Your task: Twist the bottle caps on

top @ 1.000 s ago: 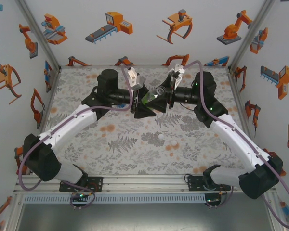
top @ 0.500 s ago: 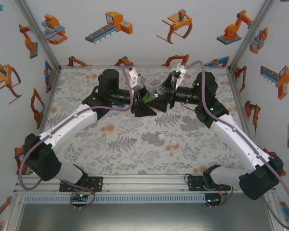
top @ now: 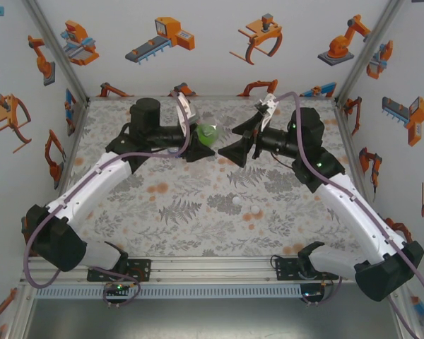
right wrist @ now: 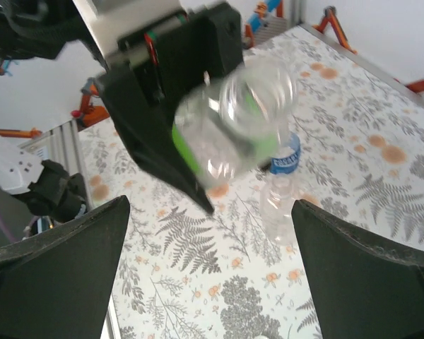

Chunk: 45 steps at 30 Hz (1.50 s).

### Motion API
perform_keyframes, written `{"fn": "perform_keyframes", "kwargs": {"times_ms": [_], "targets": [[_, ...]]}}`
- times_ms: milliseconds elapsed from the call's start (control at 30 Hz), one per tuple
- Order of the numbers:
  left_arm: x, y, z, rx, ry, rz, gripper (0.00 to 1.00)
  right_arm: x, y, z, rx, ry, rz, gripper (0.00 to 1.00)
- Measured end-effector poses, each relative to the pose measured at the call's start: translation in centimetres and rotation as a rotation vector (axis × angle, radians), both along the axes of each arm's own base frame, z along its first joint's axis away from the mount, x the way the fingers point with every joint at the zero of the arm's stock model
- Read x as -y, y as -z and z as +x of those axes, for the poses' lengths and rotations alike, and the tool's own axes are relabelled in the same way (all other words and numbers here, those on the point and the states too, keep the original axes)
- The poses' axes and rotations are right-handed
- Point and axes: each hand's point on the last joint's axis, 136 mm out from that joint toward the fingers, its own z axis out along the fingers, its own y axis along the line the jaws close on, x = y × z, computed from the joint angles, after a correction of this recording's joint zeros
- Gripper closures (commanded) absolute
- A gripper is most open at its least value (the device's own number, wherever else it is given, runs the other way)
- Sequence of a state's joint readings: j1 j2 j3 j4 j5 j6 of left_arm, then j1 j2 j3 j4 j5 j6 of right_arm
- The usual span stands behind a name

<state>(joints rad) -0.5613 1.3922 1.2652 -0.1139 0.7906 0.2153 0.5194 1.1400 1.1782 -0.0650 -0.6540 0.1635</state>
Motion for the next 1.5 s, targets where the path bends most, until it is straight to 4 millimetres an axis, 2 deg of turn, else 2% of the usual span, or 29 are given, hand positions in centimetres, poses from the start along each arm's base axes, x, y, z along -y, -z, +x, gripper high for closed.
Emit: {"fn": "perform_keyframes", "kwargs": {"times_ms": [133, 333, 433, 500, 633, 767, 933, 1100, 1300, 1500], "targets": [[-2.8, -0.4, 3.1, -0.014, -0.138, 0.028, 0.99, 0.6, 1.7, 0.8, -0.063, 0.065, -0.050, 0.23], [-6.0, -0.6, 5.1, -0.015, -0.242, 0.045, 0.99, 1.3, 5.2, 1.9, -0.192, 0.182, -0.141, 0.29], [-7.7, -0.9, 5.8, -0.014, -0.275, 0.029, 0.98, 1.6, 8.0, 2.4, -0.284, 0.249, -0.211, 0.32], [-9.1, -0.7, 6.5, -0.018, -0.300, 0.016, 0.98, 1.9, 10.6, 2.9, -0.373, 0.305, -0.272, 0.34], [-10.8, 0.9, 7.2, -0.042, -0.336, 0.009, 0.99, 3.3, 15.2, 3.3, -0.533, 0.413, -0.380, 0.37], [-11.3, 3.0, 7.0, -0.062, -0.357, 0.023, 1.00, 4.5, 18.1, 2.8, -0.638, 0.491, -0.447, 0.39], [-11.9, 4.5, 7.1, -0.061, -0.402, 0.040, 1.00, 5.7, 22.0, 1.6, -0.744, 0.557, -0.535, 0.43], [-12.1, 4.3, 7.4, -0.047, -0.421, 0.040, 1.00, 6.6, 25.5, 0.8, -0.836, 0.613, -0.609, 0.47], [-12.2, 4.2, 7.5, -0.042, -0.431, 0.042, 1.00, 7.7, 27.8, 0.0, -0.909, 0.663, -0.675, 0.46], [-12.3, 4.0, 7.4, -0.036, -0.437, 0.041, 1.00, 10.2, 31.2, -2.2, -0.996, 0.711, -0.755, 0.47]]}}
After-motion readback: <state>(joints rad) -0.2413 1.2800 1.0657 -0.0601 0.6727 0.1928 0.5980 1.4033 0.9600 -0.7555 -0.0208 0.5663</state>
